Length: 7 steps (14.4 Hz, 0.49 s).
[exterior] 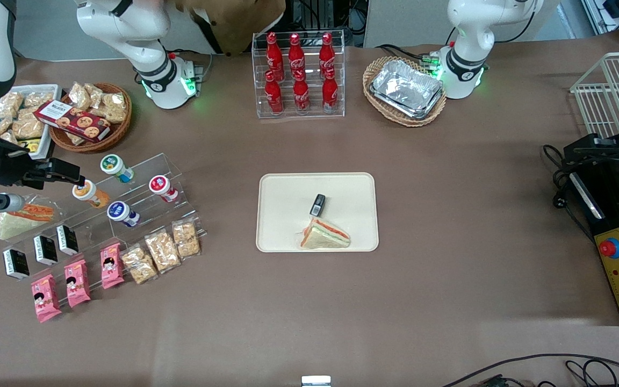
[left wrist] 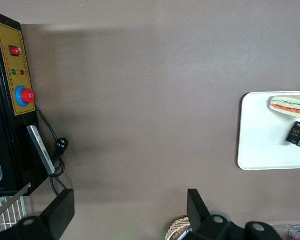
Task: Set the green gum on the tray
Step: 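Move the right gripper over the acrylic rack toward the green-lidded cup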
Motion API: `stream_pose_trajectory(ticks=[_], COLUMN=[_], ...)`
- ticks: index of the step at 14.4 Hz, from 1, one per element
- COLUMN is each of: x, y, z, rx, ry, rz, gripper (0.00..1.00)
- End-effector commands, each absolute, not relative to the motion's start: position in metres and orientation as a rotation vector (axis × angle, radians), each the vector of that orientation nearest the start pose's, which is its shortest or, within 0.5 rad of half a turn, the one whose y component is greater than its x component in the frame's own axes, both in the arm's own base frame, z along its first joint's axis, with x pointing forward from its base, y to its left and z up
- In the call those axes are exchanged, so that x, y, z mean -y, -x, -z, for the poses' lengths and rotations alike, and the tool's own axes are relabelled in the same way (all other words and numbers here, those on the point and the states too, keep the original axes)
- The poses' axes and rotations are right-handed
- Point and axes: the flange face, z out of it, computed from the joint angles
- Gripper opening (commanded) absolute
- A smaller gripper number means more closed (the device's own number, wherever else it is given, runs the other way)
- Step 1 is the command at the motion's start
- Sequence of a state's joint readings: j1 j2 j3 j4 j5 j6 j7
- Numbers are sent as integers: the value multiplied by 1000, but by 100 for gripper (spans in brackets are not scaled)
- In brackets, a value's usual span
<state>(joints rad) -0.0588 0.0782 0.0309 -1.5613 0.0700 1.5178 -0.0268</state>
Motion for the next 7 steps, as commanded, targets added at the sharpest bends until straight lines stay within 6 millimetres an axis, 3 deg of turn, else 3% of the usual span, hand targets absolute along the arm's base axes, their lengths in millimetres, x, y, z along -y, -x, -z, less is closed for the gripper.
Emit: stream_pose_trajectory(ticks=[1, 7], x=[10, 12], y=[-569, -564], z=[-583, -596], rx=[15, 5], ry=[3056, 3049], rz=[-195, -164], gripper=[100, 100])
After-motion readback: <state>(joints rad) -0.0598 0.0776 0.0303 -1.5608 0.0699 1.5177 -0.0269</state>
